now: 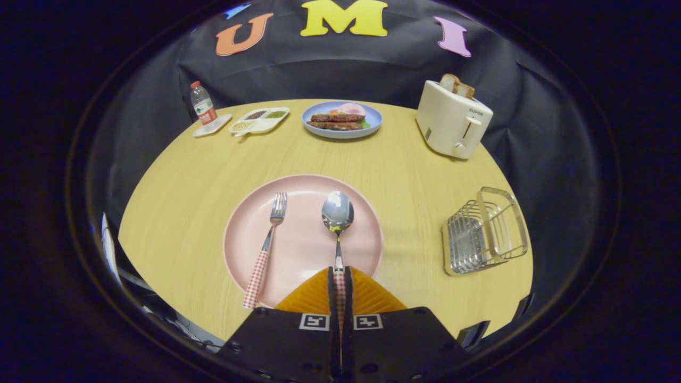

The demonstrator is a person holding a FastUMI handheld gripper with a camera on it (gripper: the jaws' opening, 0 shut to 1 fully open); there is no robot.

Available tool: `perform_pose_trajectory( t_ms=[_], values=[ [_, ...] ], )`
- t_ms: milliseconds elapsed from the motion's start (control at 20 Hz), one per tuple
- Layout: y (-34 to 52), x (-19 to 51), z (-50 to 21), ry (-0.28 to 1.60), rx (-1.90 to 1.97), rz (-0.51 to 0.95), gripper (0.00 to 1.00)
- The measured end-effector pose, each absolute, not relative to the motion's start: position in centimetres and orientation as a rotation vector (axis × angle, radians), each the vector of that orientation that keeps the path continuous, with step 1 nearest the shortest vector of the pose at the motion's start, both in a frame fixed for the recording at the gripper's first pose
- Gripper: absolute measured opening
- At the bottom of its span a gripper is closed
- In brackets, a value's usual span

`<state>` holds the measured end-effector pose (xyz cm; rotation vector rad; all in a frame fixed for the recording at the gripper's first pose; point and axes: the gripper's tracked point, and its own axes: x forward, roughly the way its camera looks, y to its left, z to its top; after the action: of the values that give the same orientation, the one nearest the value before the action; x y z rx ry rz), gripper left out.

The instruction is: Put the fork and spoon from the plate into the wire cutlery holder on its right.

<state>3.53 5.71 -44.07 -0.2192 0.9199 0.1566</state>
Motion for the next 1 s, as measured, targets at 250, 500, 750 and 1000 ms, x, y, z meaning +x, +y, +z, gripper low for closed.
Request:
perform_pose_trajectory(
  t_ms=[250,500,750,1000],
  values=[
    [2.5,3.7,-39.3,0.881,-0.193,0.135,0.02],
    [-2.2,4.5,-35.6,0.849,-0.182,0.072,0.02],
    [-6.7,4.6,-33.9,0.862,-0.195,0.014,0.02],
    [-9.2,3.9,-33.6,0.974,-0.190,0.013,0.02]
  ],
)
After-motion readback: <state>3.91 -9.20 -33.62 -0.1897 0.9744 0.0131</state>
